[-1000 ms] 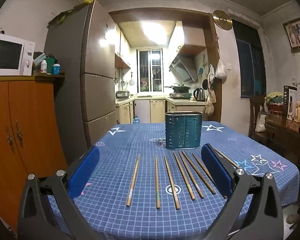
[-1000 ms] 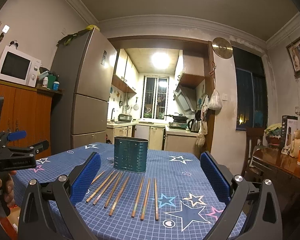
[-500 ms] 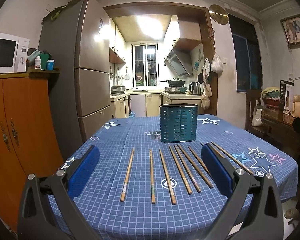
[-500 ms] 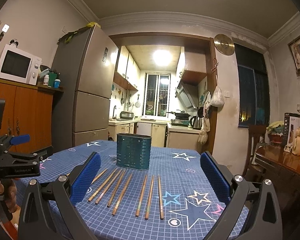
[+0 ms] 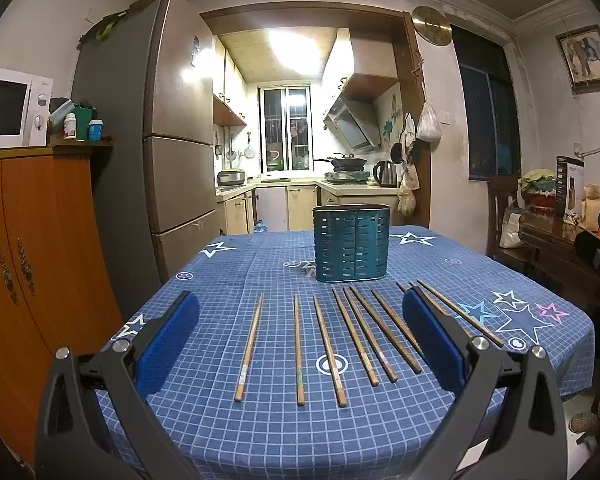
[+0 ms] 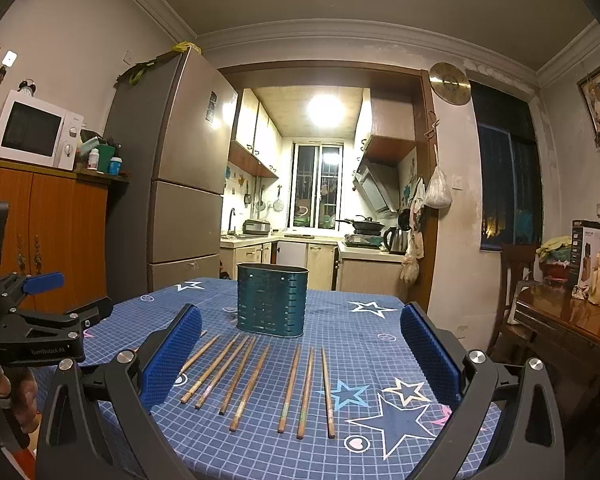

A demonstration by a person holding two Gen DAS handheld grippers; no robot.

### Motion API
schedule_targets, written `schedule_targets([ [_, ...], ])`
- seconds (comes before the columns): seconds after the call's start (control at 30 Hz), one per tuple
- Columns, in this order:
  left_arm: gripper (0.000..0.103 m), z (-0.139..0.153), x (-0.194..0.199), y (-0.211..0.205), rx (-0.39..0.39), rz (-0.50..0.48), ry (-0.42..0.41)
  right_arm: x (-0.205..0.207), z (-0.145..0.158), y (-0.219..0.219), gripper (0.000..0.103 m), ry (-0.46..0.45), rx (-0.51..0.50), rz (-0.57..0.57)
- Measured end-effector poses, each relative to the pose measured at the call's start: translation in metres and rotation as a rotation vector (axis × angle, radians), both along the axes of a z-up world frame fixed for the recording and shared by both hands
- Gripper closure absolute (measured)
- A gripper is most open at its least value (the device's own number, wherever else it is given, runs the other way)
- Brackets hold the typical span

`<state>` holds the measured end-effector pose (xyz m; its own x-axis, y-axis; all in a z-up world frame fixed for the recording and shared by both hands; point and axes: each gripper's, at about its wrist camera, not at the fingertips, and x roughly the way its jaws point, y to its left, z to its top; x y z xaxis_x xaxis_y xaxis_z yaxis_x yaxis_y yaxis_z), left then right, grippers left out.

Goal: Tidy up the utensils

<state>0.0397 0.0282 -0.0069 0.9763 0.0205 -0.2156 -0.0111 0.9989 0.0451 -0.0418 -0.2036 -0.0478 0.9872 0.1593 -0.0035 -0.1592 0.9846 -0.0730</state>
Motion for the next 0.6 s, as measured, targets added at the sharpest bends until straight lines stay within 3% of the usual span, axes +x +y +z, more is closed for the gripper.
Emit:
schedule_targets([
  [0.6,0.005,-0.0009,0.0003,-0.0025,0.007,0.0,-0.001,0.0027,0.0,0.003,0.003,0.011,-0.002,0.005],
])
